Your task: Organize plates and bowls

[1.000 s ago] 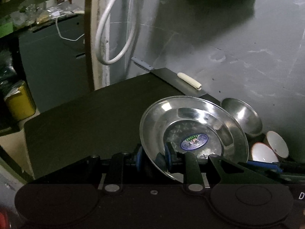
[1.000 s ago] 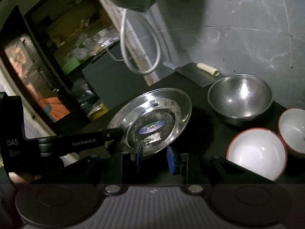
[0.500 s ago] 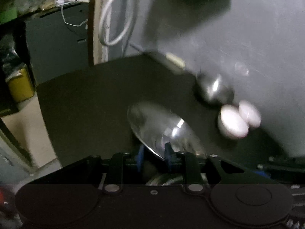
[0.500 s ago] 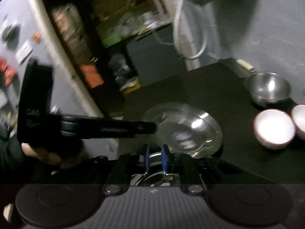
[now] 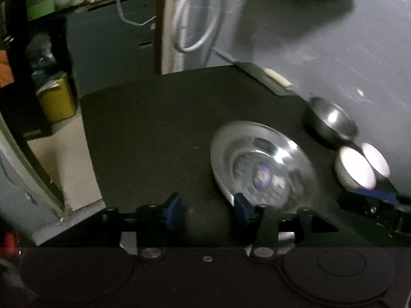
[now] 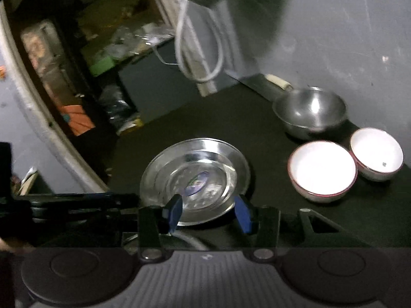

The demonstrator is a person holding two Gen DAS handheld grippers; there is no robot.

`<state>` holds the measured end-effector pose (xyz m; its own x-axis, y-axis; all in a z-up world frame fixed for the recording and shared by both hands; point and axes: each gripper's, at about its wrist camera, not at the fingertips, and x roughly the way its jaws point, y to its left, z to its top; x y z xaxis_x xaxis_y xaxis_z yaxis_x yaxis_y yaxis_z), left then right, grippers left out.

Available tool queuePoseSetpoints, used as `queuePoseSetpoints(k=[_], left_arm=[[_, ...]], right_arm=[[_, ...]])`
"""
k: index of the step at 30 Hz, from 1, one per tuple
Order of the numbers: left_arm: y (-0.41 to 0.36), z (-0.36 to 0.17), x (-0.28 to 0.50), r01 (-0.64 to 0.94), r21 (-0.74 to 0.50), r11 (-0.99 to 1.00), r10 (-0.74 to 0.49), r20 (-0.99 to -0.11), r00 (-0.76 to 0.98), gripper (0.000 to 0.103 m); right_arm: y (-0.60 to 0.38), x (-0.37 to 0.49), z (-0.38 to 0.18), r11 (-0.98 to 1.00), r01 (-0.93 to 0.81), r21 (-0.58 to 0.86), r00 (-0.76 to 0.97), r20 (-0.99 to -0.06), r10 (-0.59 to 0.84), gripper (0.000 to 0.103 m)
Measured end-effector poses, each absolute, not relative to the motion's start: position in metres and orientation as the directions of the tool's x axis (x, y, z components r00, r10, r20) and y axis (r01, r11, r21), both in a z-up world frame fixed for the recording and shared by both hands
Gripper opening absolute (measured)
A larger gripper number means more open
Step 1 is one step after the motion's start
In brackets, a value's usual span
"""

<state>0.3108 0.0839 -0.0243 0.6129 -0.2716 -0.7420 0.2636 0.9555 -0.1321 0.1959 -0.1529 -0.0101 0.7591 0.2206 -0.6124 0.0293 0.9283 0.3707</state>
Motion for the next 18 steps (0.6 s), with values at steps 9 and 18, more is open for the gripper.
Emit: queuePoseSetpoints(k=[9, 18], left_arm=[[0.073, -0.035, 0.360, 0.244, -0.124, 0.962, -0.255, -0.729, 0.635, 0.077], [0.064, -0.046, 0.374, 0.266, -0.136, 0.954, -0.275, -0.748, 0.604, 0.093]], right_arm=[[-0.159, 0.233, -0.035, 0.916, 0.074, 0.394, 0.733, -0.645, 0.218, 0.051], [-0.159, 0.249, -0.048, 0.914, 0.083, 0.397, 0.712, -0.665, 0.225, 0.053]])
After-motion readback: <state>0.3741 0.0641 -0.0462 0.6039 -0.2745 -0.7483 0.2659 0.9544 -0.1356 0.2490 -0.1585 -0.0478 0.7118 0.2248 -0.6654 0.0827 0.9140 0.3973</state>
